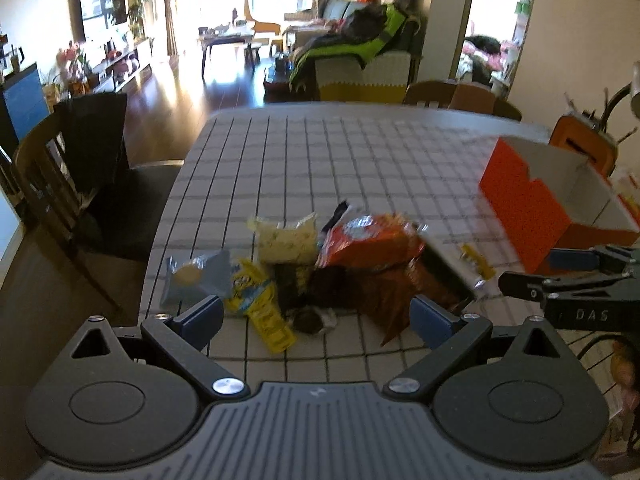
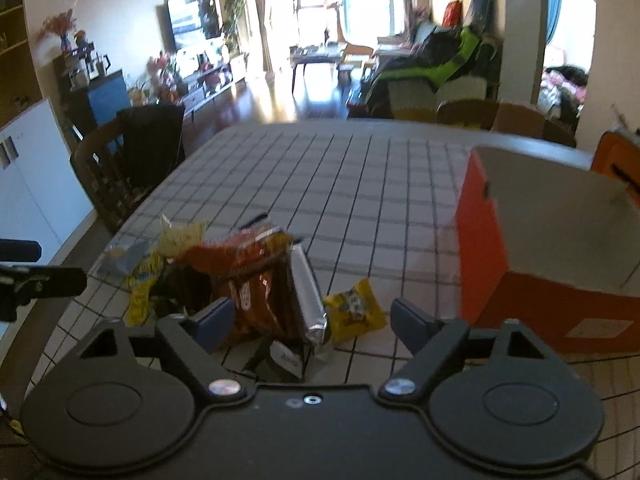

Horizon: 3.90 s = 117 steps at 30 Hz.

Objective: Organize snacks
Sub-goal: 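Move both grippers down toward the snack pile, then grasp the small dark wrapped packet with the right gripper while the left grasps the yellow Minion packet, then carry both held packets over the open red-and-white box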

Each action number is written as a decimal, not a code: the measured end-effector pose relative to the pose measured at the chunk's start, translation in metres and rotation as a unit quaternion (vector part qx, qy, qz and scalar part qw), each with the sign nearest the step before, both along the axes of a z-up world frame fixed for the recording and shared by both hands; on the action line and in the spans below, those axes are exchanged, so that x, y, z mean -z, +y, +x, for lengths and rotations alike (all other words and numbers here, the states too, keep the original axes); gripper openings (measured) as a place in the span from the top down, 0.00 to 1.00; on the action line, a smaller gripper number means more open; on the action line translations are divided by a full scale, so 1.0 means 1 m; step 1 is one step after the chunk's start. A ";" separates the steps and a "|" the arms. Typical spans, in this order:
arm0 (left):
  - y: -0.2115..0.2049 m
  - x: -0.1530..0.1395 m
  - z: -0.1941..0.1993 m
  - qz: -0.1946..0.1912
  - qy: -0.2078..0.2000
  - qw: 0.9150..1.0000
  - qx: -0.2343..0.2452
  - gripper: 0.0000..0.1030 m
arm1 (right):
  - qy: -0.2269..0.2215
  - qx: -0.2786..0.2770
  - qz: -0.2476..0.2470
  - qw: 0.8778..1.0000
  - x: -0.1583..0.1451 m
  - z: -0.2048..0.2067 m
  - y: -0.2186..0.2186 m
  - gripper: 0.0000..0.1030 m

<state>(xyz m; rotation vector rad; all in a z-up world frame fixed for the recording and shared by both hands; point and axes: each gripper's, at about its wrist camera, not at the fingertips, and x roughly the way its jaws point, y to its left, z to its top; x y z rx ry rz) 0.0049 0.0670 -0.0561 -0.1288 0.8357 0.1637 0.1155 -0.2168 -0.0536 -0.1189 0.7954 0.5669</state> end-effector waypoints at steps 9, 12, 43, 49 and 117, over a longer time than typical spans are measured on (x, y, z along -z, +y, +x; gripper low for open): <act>0.008 0.033 0.012 -0.019 0.039 0.999 -0.011 0.04 | 0.059 -0.049 -0.020 0.997 0.029 0.002 0.015 0.30; 0.009 0.041 0.017 -0.025 0.048 0.998 -0.015 0.04 | 0.074 -0.058 -0.028 0.995 0.039 0.005 0.018 0.32; 0.072 0.103 0.095 -0.049 0.140 0.976 -0.161 0.41 | 0.104 -0.087 -0.054 0.989 0.084 0.030 0.048 0.50; 0.069 0.104 0.101 -0.034 0.140 0.978 -0.148 0.51 | 0.103 -0.089 -0.053 0.989 0.084 0.030 0.050 0.53; -0.168 -0.038 0.132 -0.065 0.009 0.990 0.121 0.77 | -0.045 0.074 -0.003 0.996 -0.042 0.071 -0.152 0.67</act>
